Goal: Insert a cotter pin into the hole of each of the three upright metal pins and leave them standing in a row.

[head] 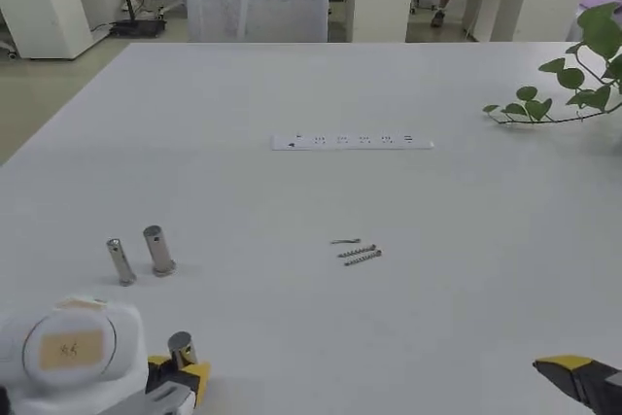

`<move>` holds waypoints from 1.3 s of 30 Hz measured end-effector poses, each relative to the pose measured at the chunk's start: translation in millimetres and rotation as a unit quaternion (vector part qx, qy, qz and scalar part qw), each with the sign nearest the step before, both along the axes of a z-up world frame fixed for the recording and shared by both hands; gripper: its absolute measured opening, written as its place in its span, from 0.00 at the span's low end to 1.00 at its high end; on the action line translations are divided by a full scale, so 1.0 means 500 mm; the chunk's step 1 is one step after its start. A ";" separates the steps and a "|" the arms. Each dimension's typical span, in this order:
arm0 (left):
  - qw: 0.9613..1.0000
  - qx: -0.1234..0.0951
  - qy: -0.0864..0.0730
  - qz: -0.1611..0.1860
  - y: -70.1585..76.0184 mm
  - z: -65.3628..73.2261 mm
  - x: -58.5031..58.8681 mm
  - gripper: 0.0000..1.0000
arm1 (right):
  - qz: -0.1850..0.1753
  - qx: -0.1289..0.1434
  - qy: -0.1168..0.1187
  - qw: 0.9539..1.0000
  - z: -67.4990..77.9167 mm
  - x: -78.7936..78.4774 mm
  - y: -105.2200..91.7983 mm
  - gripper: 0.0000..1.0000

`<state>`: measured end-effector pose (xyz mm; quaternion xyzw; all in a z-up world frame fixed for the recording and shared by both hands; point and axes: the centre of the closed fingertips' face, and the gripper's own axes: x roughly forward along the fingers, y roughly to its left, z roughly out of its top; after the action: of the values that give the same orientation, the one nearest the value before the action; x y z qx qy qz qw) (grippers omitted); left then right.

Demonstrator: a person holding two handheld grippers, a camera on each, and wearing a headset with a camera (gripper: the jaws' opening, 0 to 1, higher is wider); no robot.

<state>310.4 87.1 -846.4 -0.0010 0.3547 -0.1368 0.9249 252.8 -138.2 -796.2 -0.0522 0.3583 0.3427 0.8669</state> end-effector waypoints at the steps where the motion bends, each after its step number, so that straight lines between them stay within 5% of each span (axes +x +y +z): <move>1: 1.000 -0.002 -0.001 0.000 -0.002 0.001 0.000 0.11 | 0.002 -0.001 0.002 1.000 -0.002 -0.001 0.000 1.00; 10: 1.000 0.007 -0.007 0.006 -0.013 0.001 0.000 0.11 | 0.011 -0.001 0.005 1.000 -0.009 0.002 -0.006 1.00; 13: 0.999 -0.026 -0.008 0.033 -0.015 0.001 0.002 0.11 | 0.017 -0.003 0.006 1.000 -0.011 0.001 -0.007 1.00; 20: 0.998 -0.030 -0.025 0.048 -0.016 0.001 0.003 0.11 | 0.027 -0.003 0.010 1.000 -0.015 0.004 -0.011 1.00; 26: 0.999 0.013 -0.032 0.023 -0.025 0.000 -0.003 0.11 | 0.038 -0.028 -0.001 0.999 -0.022 0.004 -0.019 0.99; 39: 0.999 0.010 -0.032 0.014 -0.028 -0.002 -0.006 0.12 | 0.020 -0.018 -0.011 1.000 -0.011 0.017 -0.028 0.99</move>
<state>307.6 73.2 -847.3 0.0079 0.3264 -0.1198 0.9376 261.1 -152.4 -801.6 -0.0791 0.3541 0.3528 0.8625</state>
